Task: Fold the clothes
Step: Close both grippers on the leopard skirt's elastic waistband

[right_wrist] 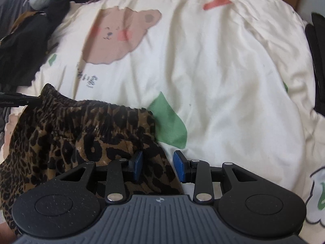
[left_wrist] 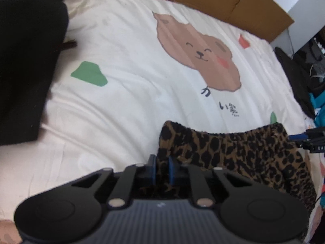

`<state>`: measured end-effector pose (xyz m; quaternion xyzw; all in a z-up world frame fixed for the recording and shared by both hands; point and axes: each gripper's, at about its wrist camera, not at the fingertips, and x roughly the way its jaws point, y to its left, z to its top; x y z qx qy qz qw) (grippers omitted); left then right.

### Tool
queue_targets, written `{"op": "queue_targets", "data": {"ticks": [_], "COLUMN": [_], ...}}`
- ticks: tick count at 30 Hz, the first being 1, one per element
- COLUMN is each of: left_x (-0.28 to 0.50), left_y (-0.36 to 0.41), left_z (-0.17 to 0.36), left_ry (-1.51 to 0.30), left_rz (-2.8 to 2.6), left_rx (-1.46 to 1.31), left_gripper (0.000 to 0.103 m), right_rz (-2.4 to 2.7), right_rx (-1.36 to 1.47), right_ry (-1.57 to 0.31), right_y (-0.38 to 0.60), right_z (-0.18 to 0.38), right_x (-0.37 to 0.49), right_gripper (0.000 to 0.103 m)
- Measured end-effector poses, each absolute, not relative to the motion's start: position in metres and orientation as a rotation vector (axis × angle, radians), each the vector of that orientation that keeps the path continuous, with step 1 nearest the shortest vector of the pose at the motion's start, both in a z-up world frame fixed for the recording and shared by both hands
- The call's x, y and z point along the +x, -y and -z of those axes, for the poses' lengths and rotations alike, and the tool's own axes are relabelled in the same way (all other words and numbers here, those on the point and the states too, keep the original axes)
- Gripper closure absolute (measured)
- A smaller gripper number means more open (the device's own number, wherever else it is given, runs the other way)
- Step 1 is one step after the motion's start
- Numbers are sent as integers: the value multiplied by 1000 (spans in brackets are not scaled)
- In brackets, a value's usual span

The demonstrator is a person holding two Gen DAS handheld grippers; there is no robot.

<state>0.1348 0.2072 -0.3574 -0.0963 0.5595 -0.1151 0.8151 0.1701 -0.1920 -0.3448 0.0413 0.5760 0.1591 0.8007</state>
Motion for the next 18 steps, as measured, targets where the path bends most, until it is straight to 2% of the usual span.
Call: {"op": "queue_targets", "data": {"ticks": [6, 12, 15, 17, 18], "left_x": [125, 129, 132, 135, 137], "left_y": [-212, -214, -209, -204, -202], "left_z": [346, 348, 349, 349, 350], "left_ry": [-1182, -1192, -1172, -1148, -1143], "left_rz": [256, 255, 261, 276, 287], "left_rx": [-217, -250, -220, -189, -184], "left_gripper": [92, 91, 82, 68, 66], "right_rz": [-324, -403, -423, -431, -433], "right_rx": [224, 140, 108, 93, 86], "right_ry": [-1188, -1241, -1246, -1247, -1248], "right_y": [217, 190, 178, 173, 171], "right_z": [334, 356, 363, 366, 367], "right_x": [182, 186, 182, 179, 178], "right_gripper": [63, 63, 63, 63, 62]}}
